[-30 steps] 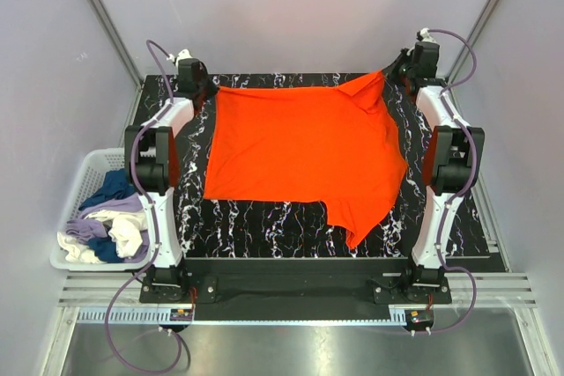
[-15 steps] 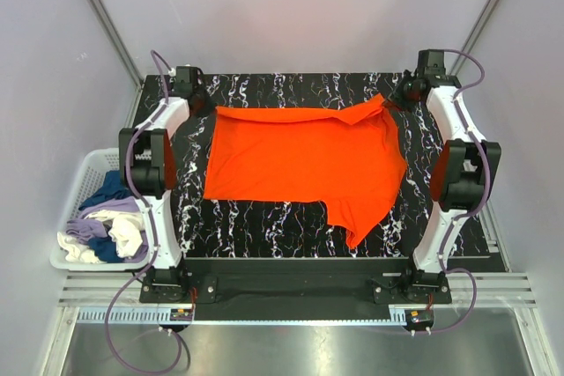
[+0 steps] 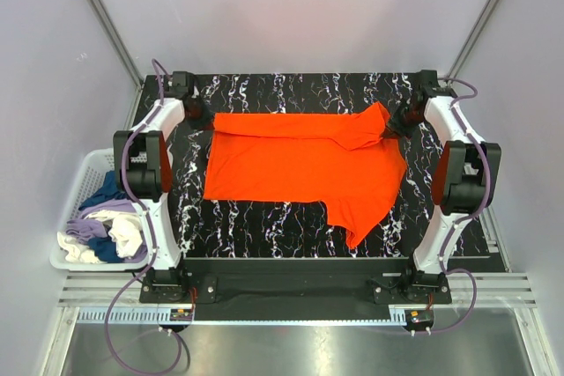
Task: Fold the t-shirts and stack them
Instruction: Fold the tshirt
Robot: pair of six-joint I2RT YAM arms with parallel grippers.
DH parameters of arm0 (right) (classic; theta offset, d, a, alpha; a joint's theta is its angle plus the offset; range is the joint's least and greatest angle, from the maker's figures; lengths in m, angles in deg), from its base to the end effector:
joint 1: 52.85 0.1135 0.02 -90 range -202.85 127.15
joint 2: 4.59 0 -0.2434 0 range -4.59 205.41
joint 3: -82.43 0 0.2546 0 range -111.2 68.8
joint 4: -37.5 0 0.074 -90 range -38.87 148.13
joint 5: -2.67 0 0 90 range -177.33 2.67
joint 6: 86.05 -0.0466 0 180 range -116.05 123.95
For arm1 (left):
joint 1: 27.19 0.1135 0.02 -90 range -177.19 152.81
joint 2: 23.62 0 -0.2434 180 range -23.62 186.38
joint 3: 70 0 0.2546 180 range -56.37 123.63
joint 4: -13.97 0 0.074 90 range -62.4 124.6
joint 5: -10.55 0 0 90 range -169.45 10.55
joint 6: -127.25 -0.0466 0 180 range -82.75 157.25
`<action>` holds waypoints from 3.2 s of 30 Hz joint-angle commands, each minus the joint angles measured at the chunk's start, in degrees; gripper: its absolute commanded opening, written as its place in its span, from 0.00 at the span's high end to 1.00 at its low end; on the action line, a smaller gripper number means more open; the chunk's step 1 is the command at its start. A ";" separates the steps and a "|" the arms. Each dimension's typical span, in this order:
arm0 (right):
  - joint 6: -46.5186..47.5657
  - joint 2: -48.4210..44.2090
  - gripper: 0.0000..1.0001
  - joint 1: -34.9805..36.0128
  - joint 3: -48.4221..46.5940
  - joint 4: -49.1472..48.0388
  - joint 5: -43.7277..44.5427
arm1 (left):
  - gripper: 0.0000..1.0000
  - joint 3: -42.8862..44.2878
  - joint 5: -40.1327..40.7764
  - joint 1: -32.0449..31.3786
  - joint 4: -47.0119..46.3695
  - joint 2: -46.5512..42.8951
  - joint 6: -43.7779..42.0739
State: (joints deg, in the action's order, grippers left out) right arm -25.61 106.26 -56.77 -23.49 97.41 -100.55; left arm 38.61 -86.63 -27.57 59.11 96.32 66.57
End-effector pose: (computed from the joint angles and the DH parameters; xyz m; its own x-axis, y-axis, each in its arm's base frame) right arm 0.4108 -0.0175 0.2110 -0.8005 0.5362 -0.2677 0.4190 0.8201 0.3898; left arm 0.4575 -0.0089 0.1742 -0.7638 -0.4808 -0.4306 -0.3423 0.8674 -0.3613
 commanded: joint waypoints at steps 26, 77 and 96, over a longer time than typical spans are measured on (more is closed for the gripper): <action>2.75 2.71 1.00 -1.53 2.82 -1.98 0.91 | 1.00 4.25 -0.73 0.29 5.23 5.22 -2.60; -23.35 28.99 0.35 -5.48 -33.84 0.66 -12.18 | 0.65 15.06 -16.02 0.38 -5.32 13.39 10.14; -11.15 27.58 0.79 -9.08 -25.66 -13.06 -12.36 | 0.69 16.03 -12.86 0.29 3.47 18.75 12.87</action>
State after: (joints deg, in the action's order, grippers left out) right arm -45.13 136.93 -63.98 -49.28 89.59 -111.61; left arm 53.54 -100.78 -27.55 58.91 113.15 79.20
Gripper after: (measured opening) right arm 0.226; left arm 0.308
